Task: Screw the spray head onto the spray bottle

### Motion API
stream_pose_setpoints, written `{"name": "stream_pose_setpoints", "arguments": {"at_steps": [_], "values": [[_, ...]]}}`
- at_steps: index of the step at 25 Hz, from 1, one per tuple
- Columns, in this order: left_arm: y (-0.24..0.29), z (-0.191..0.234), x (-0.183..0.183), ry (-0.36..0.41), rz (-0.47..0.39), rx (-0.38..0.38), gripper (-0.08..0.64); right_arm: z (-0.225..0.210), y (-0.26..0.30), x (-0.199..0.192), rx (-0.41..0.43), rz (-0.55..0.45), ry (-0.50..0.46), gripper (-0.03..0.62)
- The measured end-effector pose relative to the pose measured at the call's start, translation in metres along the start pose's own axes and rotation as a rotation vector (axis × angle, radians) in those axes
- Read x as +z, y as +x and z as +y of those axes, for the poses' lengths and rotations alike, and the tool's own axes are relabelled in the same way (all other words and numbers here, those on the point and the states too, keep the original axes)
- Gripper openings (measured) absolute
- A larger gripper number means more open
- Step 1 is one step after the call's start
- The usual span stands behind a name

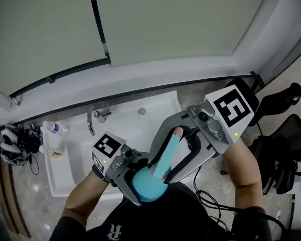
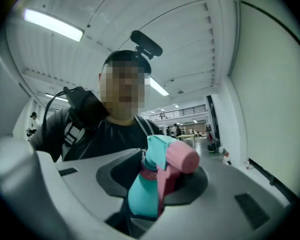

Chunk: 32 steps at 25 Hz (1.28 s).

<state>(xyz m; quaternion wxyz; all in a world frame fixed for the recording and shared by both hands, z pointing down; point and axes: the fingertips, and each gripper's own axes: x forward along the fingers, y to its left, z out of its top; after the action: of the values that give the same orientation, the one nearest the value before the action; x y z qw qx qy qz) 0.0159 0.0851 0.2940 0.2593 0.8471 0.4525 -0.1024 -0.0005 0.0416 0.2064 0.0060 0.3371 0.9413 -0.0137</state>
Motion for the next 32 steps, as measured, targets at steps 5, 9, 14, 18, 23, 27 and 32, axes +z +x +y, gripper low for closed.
{"name": "stream_pose_setpoints", "arguments": {"at_steps": [5, 9, 14, 18, 23, 27, 32], "values": [[0.016, -0.010, 0.002, -0.045, -0.010, -0.205, 0.430, 0.016, 0.004, 0.007, 0.160, 0.015, -0.059, 0.141], [0.001, -0.001, 0.012, 0.062, -0.004, 0.005, 0.430, -0.006, 0.004, 0.017, -0.029, -0.050, 0.005, 0.141], [-0.058, 0.060, 0.027, 0.074, 0.035, 0.601, 0.431, -0.064, -0.057, -0.013, -0.570, 0.017, 0.156, 0.141], [-0.101, 0.091, 0.016, 0.146, 0.172, 1.059, 0.431, -0.085, -0.084, -0.043, -0.890, 0.051, 0.239, 0.141], [-0.142, 0.112, 0.024, 0.336, 0.361, 1.498, 0.430, -0.098, -0.115, -0.059, -1.172, -0.031, 0.283, 0.141], [-0.174, 0.114, 0.030, 0.552, 0.579, 1.822, 0.430, -0.105, -0.131, -0.071, -1.310, -0.192, 0.356, 0.141], [-0.204, 0.115, 0.037, 0.757, 0.826, 2.055, 0.430, -0.115, -0.151, -0.094, -1.452, -0.338, 0.496, 0.141]]}}
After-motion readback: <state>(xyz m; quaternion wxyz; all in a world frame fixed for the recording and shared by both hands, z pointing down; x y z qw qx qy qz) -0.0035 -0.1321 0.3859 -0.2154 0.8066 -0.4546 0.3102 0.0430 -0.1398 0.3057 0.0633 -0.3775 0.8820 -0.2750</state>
